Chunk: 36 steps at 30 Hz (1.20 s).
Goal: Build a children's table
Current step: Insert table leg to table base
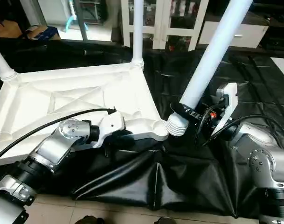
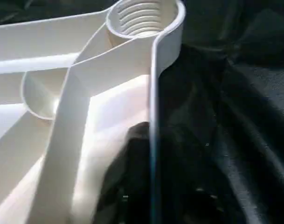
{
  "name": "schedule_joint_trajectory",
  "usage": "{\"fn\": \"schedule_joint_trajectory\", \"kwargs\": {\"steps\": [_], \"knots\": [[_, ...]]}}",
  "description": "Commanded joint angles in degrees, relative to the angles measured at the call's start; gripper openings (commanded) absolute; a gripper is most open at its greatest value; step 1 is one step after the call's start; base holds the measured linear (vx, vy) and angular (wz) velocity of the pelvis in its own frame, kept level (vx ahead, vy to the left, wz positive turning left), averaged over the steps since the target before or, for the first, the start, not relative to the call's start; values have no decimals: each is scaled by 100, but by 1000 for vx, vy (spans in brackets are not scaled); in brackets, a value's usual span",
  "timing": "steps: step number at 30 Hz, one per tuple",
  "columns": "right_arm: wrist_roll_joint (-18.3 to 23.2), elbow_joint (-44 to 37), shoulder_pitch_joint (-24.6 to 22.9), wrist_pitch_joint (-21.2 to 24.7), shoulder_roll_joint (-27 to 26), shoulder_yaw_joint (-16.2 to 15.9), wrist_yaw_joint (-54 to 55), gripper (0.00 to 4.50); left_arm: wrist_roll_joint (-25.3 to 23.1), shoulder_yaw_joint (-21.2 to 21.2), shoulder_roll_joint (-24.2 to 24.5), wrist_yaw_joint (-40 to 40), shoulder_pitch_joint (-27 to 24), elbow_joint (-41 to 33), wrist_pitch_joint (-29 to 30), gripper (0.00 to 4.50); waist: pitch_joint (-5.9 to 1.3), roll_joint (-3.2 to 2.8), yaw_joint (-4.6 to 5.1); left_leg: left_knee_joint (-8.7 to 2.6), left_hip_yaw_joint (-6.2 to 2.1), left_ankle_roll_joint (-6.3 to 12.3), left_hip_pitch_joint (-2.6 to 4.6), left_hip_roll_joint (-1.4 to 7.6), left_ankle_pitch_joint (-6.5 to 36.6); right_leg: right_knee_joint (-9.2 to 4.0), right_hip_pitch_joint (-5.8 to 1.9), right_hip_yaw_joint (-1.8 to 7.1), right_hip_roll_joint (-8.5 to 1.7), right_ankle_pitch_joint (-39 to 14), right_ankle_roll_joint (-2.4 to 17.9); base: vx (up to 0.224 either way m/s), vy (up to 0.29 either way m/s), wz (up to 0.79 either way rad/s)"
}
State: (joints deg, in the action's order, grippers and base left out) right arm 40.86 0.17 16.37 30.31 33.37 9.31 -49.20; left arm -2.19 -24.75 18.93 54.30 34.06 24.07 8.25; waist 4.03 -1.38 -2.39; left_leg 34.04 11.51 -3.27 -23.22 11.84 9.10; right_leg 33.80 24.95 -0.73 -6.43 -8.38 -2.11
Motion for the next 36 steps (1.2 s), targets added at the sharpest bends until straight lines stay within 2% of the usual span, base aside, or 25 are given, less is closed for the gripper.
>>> {"fn": "schedule_joint_trajectory", "kwargs": {"steps": [1, 7, 10, 14, 15, 16, 17, 18, 20, 21, 22, 25, 29, 31, 32, 33, 34, 36], "knots": [[-6, -84, 90, -43, -12, 39, -45, 184, -150, -218, -2, 76, -37, 170, -51, 40, -369, 87, 11, -437, -10, 201, 141, 32, 1781, -434, -237, 4, 4, -1751, 1069, 0, 0, 0], [-191, 19, 144, -216, -135, -89, -64, 184, -337, -343, 118, 181, -109, 198, -173, 4, -346, 74, 35, -473, -28, 73, 152, 34, 2070, -473, -204, 0, 7, -2073, 948, 0, 0, 0], [-296, 137, 211, -348, -253, -197, -84, 184, -445, -425, 187, 249, -177, 191, -266, 0, -345, 66, 64, -479, -31, 44, 145, 34, 2077, -468, -206, 6, 6, -2030, 951, 0, 0, 0], [-433, 628, 377, -538, -518, -339, -201, 184, -305, -485, 317, 564, -459, -183, -331, 0, -352, 69, 90, -487, -31, 78, 137, 44, 1971, -435, -223, -1, 4, -1736, 1066, 0, 0, 0], [-460, 706, 395, -559, -550, -369, -239, 184, -244, -471, 332, 614, -509, -287, -302, 0, -361, 58, 87, -483, -15, 125, 151, 50, 1830, -418, -228, 5, 5, -1474, 1193, 0, 0, 0], [-502, 839, 413, -612, -611, -413, -286, 184, -177, -440, 370, 659, -594, -481, -235, 0, -365, 62, 86, -476, -10, 146, 149, 48, 1762, -411, -236, 6, 10, -1386, 1221, 0, 0, 0], [-490, 857, 415, -605, -624, -411, -294, 184, -172, -434, 382, 666, -610, -516, -228, 0, -378, 93, 66, -458, 7, 227, 168, 53, 1566, -387, -239, 9, 11, -1154, 1303, 0, 0, 0], [-454, 901, 419, -581, -654, -401, -314, 184, -161, -420, 411, 683, -650, -603, -213, 0, -383, 70, 47, -450, 17, 322, 168, 56, 1378, -373, -252, 12, 12, -957, 1355, 0, 0, 0], [-402, 977, 435, -529, -688, -376, -335, 184, -148, -406, 452, 704, -693, -679, -198, 0, -388, 67, 32, -441, 26, 407, 165, 51, 1183, -347, -267, 9, 19, -745, 1406, 0, 0, 0], [-436, 1020, 424, -534, -679, -397, -373, 184, -152, -401, 468, 699, -718, -708, -195, 0, -382, 118, 29, -438, 28, 456, 148, 49, 1134, -333, -283, 7, 11, -743, 1420, 0, 0, 0], [-541, 1111, 401, -607, -659, -459, -467, 184, -166, -384, 493, 681, -760, -748, -200, 0, -380, 105, 25, -439, 27, 470, 149, 48, 1134, -340, -283, 6, 7, -787, 1416, 0, 0, 0], [-549, 1056, 300, -549, -608, -500, -589, 184, -196, -357, 534, 664, -827, -841, -166, 0, -363, 130, 45, -446, 30, 443, 146, 50, 1254, -371, -276, 8, -3, -1114, 1359, 0, 0, 0], [-523, 892, 158, -465, -507, -488, -688, 184, -219, -318, 554, 662, -887, -932, -108, 0, -351, 119, 43, -466, 25, 377, 162, 62, 1412, -401, -257, 18, -2, -1366, 1241, 0, 0, 0], [-595, 895, 87, -567, -459, -461, -709, 184, -213, -309, 565, 671, -913, -986, -73, 0, -351, 117, 43, -470, 23, 341, 167, 64, 1451, -406, -254, 20, 1, -1402, 1216, 0, 0, 0], [-597, 900, 84, -574, -459, -456, -707, 184, -211, -308, 565, 671, -914, -988, -72, 0, -347, 86, 44, -475, 18, 327, 163, 60, 1464, -406, -252, 19, 0, -1418, 1214, 0, 0, 0], [-614, 931, 75, -610, -468, -429, -711, 184, -201, -306, 569, 671, -922, -1005, -61, 0, -350, 97, 53, -473, 23, 299, 166, 54, 1524, -420, -245, 20, 5, -1467, 1201, 0, 0, 0], [-637, 994, 76, -677, -500, -387, -681, 184, -190, -305, 568, 674, -925, -1014, -58, 0, -352, 73, 49, -475, 20, 286, 171, 56, 1537, -417, -242, 21, 1, -1463, 1203, 0, 0, 0], [-655, 1120, 79, -788, -592, -326, -629, 184, -185, -306, 555, 678, -930, -1027, -55, 0, -357, 84, 58, -470, 23, 283, 168, 53, 1518, -413, -242, 19, 7, -1377, 1225, 0, 0, 0]]}}
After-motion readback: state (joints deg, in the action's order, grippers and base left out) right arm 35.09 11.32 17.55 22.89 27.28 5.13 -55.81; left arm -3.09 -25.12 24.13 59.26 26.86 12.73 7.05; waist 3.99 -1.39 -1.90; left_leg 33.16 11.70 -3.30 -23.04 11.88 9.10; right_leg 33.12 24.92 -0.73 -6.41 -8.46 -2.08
